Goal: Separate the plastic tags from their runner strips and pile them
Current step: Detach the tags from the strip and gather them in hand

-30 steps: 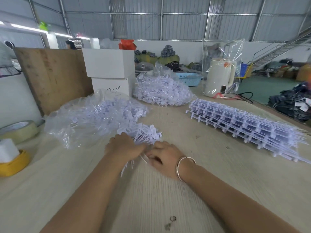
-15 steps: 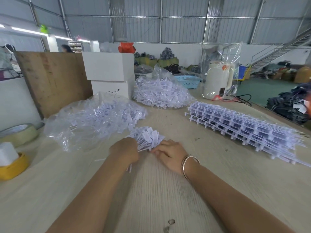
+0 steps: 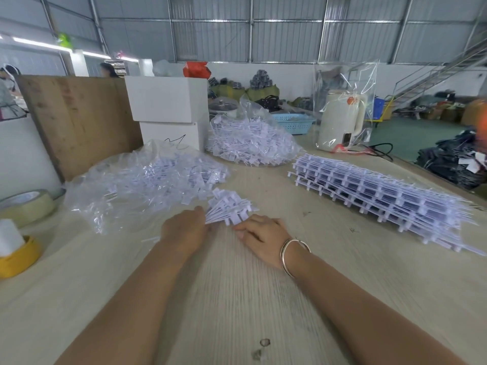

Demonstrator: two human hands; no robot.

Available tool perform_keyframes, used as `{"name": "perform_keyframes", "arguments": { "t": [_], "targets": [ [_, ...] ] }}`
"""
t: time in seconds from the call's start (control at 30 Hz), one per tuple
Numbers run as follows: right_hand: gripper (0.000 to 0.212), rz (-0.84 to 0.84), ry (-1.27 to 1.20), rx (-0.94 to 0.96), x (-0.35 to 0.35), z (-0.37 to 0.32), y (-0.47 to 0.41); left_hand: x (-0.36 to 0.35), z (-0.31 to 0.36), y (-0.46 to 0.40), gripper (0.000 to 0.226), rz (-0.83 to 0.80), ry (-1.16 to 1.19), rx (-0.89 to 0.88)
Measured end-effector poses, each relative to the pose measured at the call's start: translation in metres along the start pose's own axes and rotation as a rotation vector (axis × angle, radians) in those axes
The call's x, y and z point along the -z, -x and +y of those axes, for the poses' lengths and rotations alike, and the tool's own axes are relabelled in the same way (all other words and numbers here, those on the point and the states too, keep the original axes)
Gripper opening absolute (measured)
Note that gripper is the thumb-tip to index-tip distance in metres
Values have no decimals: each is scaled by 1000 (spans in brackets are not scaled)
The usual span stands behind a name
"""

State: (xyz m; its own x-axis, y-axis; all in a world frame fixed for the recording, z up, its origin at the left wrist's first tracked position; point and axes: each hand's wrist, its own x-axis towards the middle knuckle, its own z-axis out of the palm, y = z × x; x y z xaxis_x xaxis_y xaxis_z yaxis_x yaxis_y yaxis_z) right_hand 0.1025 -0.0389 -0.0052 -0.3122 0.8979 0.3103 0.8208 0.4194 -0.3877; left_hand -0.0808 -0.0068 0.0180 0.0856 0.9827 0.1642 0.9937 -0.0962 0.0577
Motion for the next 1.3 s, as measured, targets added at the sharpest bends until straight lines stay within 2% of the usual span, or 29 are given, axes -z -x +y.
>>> {"name": "perform_keyframes", "arguments": {
  "t": [0.13,0.23,0.3,0.33,0.4,0.47,0.57,0.7,0.8,0.87,0.97,1.13,1.2,1.3],
  "targets": [
    [28,41,-59,-21,9,2,3,-1,-31,-5,41,-39,2,11],
    [26,82,-177,-78,16,10,6,3,-40,-6,69,-160,205,107],
    [24,139,-294,-129,20,17,7,5,-43,-6,96,-249,158,115],
    [24,160,-327,-154,21,19,8,4,-43,-5,101,-258,111,110],
    [24,182,-356,-196,23,23,7,0,-41,-4,93,-193,74,84],
    [25,189,-360,-216,25,25,7,-4,-39,-4,72,-96,90,43],
    [26,180,-312,-208,24,24,9,-4,-42,-5,54,-52,88,59],
    [26,134,-234,-176,23,21,11,0,-41,-3,75,-74,13,126],
    [25,155,-166,-193,24,21,9,8,-27,-1,85,-20,1,72],
    [23,181,-124,-266,29,27,7,15,-13,4,72,131,20,-36],
    [21,176,-52,-399,44,45,7,19,17,14,44,351,153,-303],
    [27,102,158,-611,72,92,16,-3,74,35,29,217,147,-718],
    [31,99,266,-666,82,108,18,-13,89,40,30,188,160,-774],
    [34,93,516,-636,92,125,19,-18,95,38,34,193,172,-804]
  ]
}}
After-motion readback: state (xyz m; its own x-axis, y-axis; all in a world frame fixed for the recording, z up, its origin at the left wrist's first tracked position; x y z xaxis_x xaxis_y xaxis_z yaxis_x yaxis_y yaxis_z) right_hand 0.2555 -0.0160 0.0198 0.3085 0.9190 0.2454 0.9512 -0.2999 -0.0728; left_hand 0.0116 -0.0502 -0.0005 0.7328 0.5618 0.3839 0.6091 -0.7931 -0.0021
